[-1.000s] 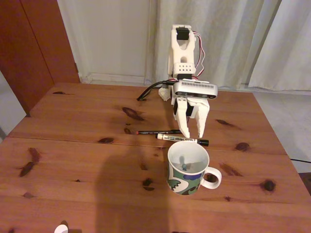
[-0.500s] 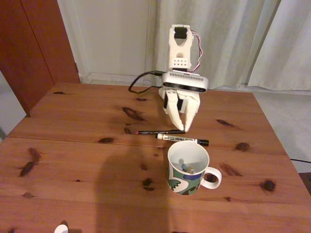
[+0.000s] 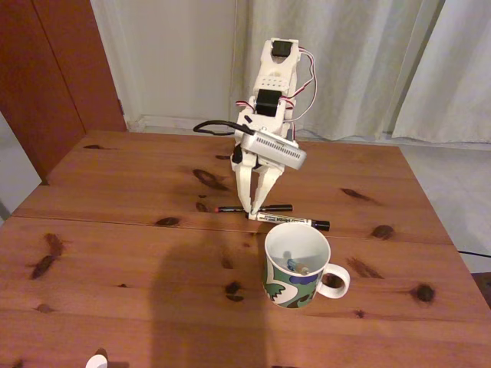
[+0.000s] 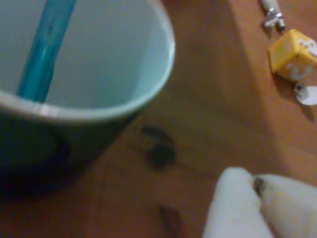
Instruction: Clean up the desk and place the pens and markers into the cup
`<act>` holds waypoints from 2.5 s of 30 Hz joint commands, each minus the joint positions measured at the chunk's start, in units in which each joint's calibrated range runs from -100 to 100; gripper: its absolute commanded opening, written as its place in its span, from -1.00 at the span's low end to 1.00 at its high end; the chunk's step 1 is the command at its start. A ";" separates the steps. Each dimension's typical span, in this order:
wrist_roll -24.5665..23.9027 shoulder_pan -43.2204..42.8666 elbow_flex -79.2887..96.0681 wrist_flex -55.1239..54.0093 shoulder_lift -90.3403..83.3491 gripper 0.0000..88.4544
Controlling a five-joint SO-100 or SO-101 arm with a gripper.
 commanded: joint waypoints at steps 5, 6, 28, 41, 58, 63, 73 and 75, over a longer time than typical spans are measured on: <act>9.42 3.49 -3.37 0.35 -3.56 -0.98; 10.41 3.89 -3.37 0.35 -3.56 -0.98; 27.02 9.60 2.76 16.87 -19.20 -0.98; 35.45 12.66 -13.02 54.29 -20.94 -0.98; 36.81 12.18 -23.39 65.47 6.12 -0.98; 36.81 8.96 -22.48 65.47 7.77 -0.98; 33.20 1.48 -22.57 65.47 9.76 -0.98; 32.73 0.11 -22.57 65.47 10.75 -0.98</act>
